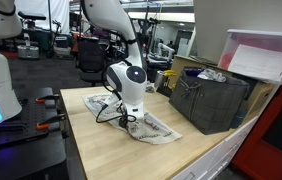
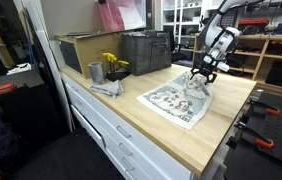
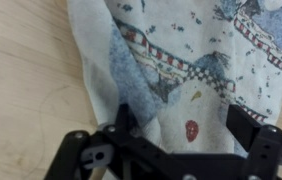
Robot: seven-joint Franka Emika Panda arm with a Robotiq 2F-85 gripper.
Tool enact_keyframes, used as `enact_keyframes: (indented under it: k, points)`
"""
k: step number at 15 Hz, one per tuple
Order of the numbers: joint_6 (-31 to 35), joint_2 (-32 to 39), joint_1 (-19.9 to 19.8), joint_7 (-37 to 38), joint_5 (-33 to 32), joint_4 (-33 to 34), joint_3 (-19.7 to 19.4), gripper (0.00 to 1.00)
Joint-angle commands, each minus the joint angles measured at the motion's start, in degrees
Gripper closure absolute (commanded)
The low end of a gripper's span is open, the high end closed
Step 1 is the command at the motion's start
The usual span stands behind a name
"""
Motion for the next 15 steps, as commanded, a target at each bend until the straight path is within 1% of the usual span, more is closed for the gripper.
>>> enact_keyframes:
  k: [1, 2, 4, 8, 10, 12, 15]
  points:
    - [-3.3, -2.4, 1.9, -6.1, 6.7, 0.8, -2.2, 0.00]
    - [-3.5, -2.4, 2.7, -6.9, 8.1, 1.1, -3.3, 0.00]
    - [-2.0, -2.6, 5.7, -7.1, 9.2, 1.1, -6.3, 0.00]
    - [-0.9, -2.4, 11.6, -6.4, 8.1, 0.5, -11.9, 0.00]
    - [-1.1, -2.1, 14.0, -6.4, 8.5, 0.3, -13.4, 0.00]
    - [-0.5, -1.8, 16.0, -6.4, 8.5, -0.1, -14.0, 0.00]
    - [-0.1, -1.7, 17.4, -7.5, 8.9, -0.6, -14.0, 0.00]
